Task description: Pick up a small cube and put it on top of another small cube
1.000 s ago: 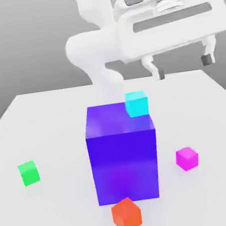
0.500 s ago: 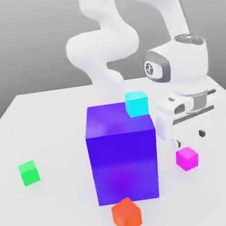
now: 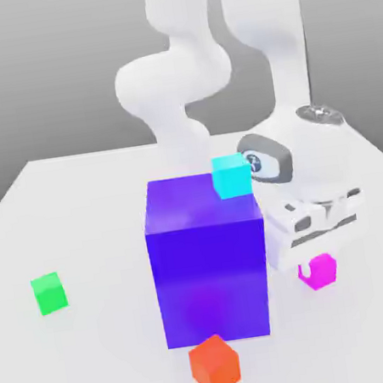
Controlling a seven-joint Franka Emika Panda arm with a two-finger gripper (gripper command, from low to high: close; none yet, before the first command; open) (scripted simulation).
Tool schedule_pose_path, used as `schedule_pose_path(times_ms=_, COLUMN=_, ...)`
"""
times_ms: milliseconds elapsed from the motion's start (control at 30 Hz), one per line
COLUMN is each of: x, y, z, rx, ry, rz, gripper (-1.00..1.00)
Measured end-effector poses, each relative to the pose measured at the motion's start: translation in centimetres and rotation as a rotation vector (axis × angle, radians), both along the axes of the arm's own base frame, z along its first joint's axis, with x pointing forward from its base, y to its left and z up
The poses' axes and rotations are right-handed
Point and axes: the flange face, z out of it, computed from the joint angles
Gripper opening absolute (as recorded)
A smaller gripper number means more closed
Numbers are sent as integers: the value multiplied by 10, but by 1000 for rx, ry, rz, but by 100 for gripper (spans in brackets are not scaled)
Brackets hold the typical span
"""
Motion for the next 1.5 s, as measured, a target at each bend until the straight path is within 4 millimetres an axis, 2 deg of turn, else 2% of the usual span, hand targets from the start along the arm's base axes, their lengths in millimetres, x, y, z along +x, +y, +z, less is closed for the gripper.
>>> schedule_pose_path(times_ms=300, x=0, y=3, z=59, rx=4, ry=-8, rz=7, gripper=-100)
schedule_pose_path(times_ms=600, x=66, y=7, z=118, rx=113, ry=-178, rz=-73, gripper=-100)
schedule_pose_path(times_ms=667, x=87, y=-8, z=132, rx=117, ry=-219, rz=-72, gripper=-100)
schedule_pose_path(times_ms=733, x=108, y=-34, z=145, rx=104, ry=-252, rz=-61, gripper=-100)
schedule_pose_path(times_ms=867, x=137, y=-103, z=160, rx=50, ry=-283, rz=-25, gripper=-100)
schedule_pose_path(times_ms=967, x=148, y=-160, z=170, rx=4, ry=-292, rz=3, gripper=-100)
schedule_pose_path(times_ms=1067, x=151, y=-219, z=178, rx=-41, ry=-291, rz=30, gripper=-100)
schedule_pose_path(times_ms=1167, x=146, y=-278, z=185, rx=-85, ry=-282, rz=56, gripper=-100)
schedule_pose_path(times_ms=1267, x=131, y=-333, z=187, rx=-119, ry=-256, rz=85, gripper=-100)
schedule_pose_path(times_ms=1367, x=107, y=-384, z=185, rx=-142, ry=-220, rz=116, gripper=-100)
schedule_pose_path(times_ms=1500, x=66, y=-445, z=179, rx=-155, ry=-165, rz=159, gripper=-100)
